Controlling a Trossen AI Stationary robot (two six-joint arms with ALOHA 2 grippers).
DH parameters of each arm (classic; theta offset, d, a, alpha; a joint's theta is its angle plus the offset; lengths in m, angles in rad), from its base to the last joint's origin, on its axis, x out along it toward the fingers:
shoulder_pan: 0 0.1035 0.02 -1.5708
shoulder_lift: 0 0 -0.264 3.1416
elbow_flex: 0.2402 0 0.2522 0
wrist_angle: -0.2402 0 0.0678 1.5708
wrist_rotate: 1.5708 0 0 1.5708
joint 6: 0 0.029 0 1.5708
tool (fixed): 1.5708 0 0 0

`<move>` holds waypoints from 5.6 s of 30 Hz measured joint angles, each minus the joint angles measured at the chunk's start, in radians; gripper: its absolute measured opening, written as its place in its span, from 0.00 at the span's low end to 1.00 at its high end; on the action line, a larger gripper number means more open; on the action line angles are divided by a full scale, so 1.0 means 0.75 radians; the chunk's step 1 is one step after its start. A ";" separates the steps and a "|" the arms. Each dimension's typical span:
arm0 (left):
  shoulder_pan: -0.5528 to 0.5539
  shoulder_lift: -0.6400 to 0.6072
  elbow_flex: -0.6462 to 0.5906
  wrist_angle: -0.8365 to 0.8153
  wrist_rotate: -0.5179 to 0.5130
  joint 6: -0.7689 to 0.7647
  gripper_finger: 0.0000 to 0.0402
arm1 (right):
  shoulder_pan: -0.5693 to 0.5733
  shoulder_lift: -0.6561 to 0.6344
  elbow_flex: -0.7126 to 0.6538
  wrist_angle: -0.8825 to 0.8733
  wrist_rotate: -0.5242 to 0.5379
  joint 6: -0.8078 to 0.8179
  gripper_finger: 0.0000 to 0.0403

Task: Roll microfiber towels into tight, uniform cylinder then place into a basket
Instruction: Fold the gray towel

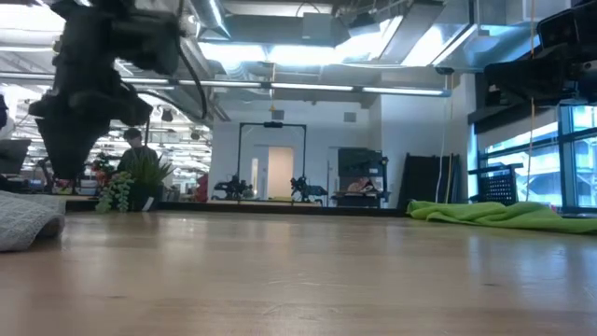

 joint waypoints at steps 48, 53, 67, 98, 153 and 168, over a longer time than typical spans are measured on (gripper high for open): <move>0.194 0.435 -0.004 0.069 -0.047 0.363 0.01 | 0.000 0.000 0.000 0.009 -0.001 -0.005 0.02; 0.192 0.435 0.001 0.075 -0.090 0.439 0.00 | 0.000 0.000 0.000 0.009 -0.001 -0.005 0.02; 0.194 0.434 0.492 0.129 -0.403 0.864 0.00 | 0.000 0.001 0.000 0.019 -0.001 -0.005 0.02; 0.361 0.576 0.737 0.810 -0.246 1.735 0.01 | 0.001 0.001 0.001 0.070 0.016 -0.009 0.02; 0.519 0.557 0.563 0.420 0.035 1.512 0.23 | 0.001 0.000 0.001 0.058 0.052 -0.005 0.02; 0.597 0.716 0.562 0.436 0.106 1.419 0.22 | 0.000 0.001 0.001 0.062 0.058 -0.001 0.02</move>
